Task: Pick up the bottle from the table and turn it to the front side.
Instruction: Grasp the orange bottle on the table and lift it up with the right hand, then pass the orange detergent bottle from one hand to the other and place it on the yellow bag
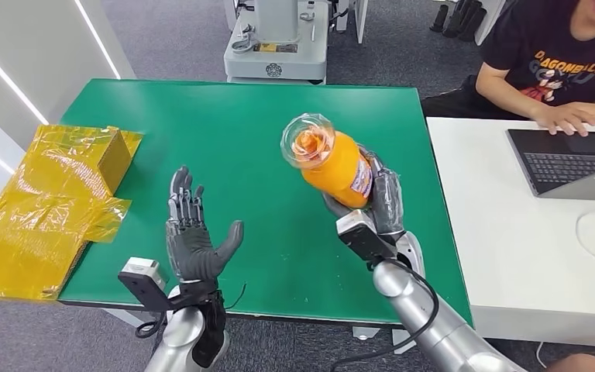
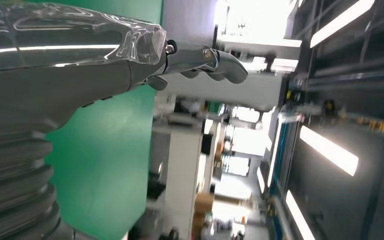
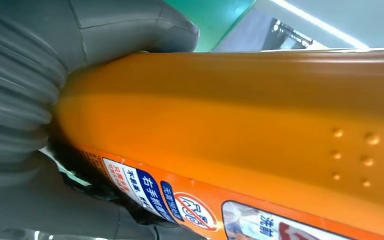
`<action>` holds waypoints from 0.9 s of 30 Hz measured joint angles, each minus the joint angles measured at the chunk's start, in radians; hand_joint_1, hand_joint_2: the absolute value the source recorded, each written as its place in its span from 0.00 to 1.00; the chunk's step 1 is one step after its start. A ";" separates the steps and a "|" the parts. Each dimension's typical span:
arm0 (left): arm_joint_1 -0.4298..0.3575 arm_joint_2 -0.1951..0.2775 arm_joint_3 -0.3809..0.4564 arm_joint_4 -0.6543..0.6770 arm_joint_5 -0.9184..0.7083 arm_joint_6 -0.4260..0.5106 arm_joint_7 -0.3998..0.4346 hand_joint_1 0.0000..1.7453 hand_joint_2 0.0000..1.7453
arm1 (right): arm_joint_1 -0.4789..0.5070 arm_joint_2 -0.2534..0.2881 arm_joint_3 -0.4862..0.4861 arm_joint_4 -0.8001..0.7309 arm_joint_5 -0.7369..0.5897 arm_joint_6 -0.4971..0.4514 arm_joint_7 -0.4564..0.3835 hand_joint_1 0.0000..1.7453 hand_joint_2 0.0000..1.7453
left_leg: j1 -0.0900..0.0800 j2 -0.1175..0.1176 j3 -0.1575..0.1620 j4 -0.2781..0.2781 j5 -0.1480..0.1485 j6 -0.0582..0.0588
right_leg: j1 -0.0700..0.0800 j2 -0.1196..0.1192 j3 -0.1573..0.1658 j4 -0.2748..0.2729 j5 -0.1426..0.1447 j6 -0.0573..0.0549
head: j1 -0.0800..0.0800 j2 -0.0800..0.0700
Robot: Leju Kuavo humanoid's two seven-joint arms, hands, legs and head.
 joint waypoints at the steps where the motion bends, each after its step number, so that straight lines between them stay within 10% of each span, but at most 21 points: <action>1: -0.006 0.000 -0.005 0.000 -0.002 -0.031 0.012 0.00 1.00 | 0.007 0.007 0.001 -0.003 -0.002 0.013 0.010 1.00 1.00 | 0.000 0.000 0.000 0.000 0.000 0.000 | 0.000 0.000 0.000 0.000 0.000 0.000 | 0.000 0.000; 12: -0.105 0.001 -0.037 0.008 0.083 -0.215 0.071 0.00 1.00 | 0.005 0.077 0.023 0.031 0.095 0.270 0.198 1.00 1.00 | 0.000 0.000 0.000 0.000 0.000 0.000 | 0.000 0.000 0.000 0.000 0.000 0.000 | 0.000 0.000; 27: -0.167 -0.002 -0.038 0.057 0.086 -0.230 0.111 0.00 1.00 | -0.026 0.120 0.029 0.111 0.256 0.374 0.224 1.00 1.00 | 0.000 0.000 -0.001 0.000 0.001 -0.001 | 0.000 0.000 -0.001 0.000 0.000 0.000 | 0.000 0.000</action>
